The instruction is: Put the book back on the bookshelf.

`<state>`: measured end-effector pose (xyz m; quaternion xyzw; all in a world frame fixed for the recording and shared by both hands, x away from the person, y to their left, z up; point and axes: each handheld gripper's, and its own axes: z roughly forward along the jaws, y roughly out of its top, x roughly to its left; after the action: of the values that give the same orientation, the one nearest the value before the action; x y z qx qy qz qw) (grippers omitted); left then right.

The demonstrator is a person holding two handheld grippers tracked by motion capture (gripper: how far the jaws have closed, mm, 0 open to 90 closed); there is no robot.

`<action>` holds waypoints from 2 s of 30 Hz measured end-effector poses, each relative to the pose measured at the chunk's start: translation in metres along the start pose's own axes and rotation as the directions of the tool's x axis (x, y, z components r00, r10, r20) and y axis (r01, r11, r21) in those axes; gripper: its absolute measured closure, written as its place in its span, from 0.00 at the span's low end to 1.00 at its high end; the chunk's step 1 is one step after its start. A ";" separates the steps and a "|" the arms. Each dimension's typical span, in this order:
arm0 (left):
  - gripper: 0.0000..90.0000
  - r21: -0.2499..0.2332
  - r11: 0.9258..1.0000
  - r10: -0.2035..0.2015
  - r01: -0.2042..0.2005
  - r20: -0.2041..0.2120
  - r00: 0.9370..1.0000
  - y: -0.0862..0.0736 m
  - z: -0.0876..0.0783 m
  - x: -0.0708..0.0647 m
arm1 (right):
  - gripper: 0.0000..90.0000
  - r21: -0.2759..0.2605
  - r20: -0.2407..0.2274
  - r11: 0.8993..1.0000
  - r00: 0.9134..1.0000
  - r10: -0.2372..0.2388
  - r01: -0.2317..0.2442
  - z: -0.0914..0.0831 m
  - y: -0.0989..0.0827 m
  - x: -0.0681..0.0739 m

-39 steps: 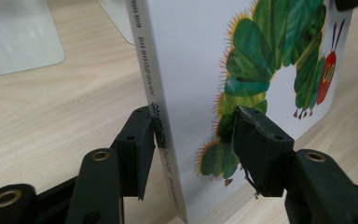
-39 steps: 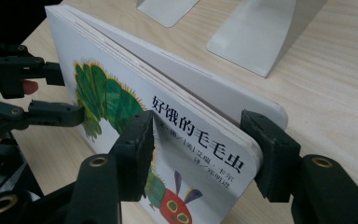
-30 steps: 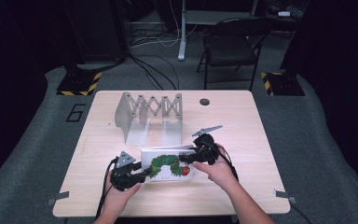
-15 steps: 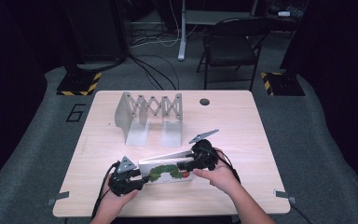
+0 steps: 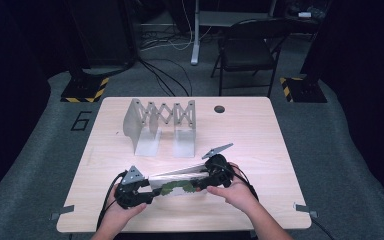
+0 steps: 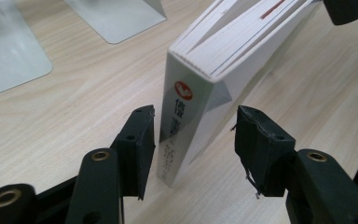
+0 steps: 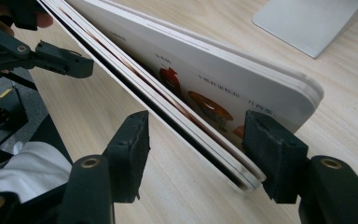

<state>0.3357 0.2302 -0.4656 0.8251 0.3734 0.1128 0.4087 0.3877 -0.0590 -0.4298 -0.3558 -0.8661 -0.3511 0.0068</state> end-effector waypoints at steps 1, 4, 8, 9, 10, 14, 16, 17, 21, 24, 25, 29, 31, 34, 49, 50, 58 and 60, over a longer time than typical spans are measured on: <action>0.53 -0.002 1.000 0.008 -0.008 -0.007 1.000 0.001 0.002 -0.001 | 0.46 0.002 0.004 1.000 1.000 0.012 -0.012 0.000 -0.001 0.001; 0.53 0.004 1.000 0.020 -0.020 -0.003 1.000 0.003 0.004 -0.002 | 0.46 0.006 0.015 1.000 1.000 0.006 -0.007 0.000 -0.005 -0.001; 0.51 0.001 1.000 0.030 -0.030 -0.002 1.000 0.006 0.008 -0.004 | 0.46 0.010 0.026 1.000 0.999 0.020 -0.020 0.000 -0.009 -0.004; 0.51 -0.001 1.000 0.030 -0.030 -0.002 1.000 0.007 0.009 -0.004 | 0.46 0.010 0.027 0.999 0.999 0.046 -0.046 0.000 -0.010 -0.003; 0.50 -0.002 1.000 0.028 -0.028 0.001 1.000 0.008 0.010 -0.004 | 0.46 0.007 0.032 1.000 0.999 0.030 -0.031 0.000 -0.011 -0.006; 0.47 -0.005 1.000 0.020 -0.020 0.017 1.000 0.011 0.013 -0.004 | 0.46 0.005 0.035 0.998 0.998 0.056 -0.056 0.000 -0.014 -0.007; 0.45 -0.001 1.000 0.022 -0.022 0.025 0.999 0.012 0.015 -0.005 | 0.46 0.007 0.039 0.999 0.998 0.049 -0.049 0.001 -0.016 -0.009; 0.45 0.001 1.000 0.026 -0.026 0.024 0.999 0.013 0.016 -0.005 | 0.46 0.005 0.041 0.998 0.997 0.061 -0.061 0.001 -0.016 -0.008; 0.43 -0.005 1.000 0.019 -0.018 0.031 0.999 0.016 0.020 -0.005 | 0.46 0.006 0.034 0.996 0.996 0.083 -0.084 0.002 -0.019 -0.008; 0.41 0.003 1.000 0.025 -0.025 0.031 0.999 0.017 0.024 -0.007 | 0.46 0.003 0.039 0.998 0.997 0.065 -0.065 0.004 -0.019 -0.009; 0.41 0.004 1.000 0.028 -0.028 0.030 0.999 0.017 0.026 -0.008 | 0.46 0.007 0.040 0.998 0.997 0.064 -0.064 0.004 -0.020 -0.009; 0.38 0.012 0.999 0.029 -0.030 0.040 0.999 0.017 0.031 -0.008 | 0.46 0.005 0.043 0.997 0.996 0.077 -0.078 0.006 -0.020 -0.010; 0.37 0.012 0.999 0.036 -0.036 0.039 0.999 0.017 0.031 -0.006 | 0.46 0.007 0.042 0.997 0.996 0.075 -0.075 0.007 -0.021 -0.010; 0.38 0.000 1.000 0.013 -0.013 0.044 0.999 0.017 0.033 -0.006 | 0.46 0.005 0.043 0.997 0.996 0.081 -0.081 0.009 -0.021 -0.011; 0.52 0.014 0.998 0.056 -0.058 0.083 0.995 0.012 0.033 -0.005 | 0.46 0.019 0.061 0.996 0.995 0.081 -0.083 0.013 -0.022 -0.017; 0.53 0.017 0.997 0.070 -0.072 0.080 0.994 0.012 0.032 -0.006 | 0.47 0.021 0.066 0.997 0.995 0.076 -0.077 0.013 -0.023 -0.017; 0.65 0.031 0.990 0.132 -0.135 0.082 0.988 0.010 0.031 -0.020 | 0.46 0.011 0.086 0.997 0.993 0.080 -0.081 0.013 -0.024 -0.021; 0.69 0.031 0.990 0.137 -0.140 0.083 0.987 0.010 0.031 -0.024 | 0.46 0.011 0.089 0.997 0.993 0.076 -0.078 0.013 -0.024 -0.022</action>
<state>0.3392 0.1906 -0.4750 0.8602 0.3005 0.1007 0.3996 0.3926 -0.0770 -0.4595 -0.4040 -0.8537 -0.3282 -0.0153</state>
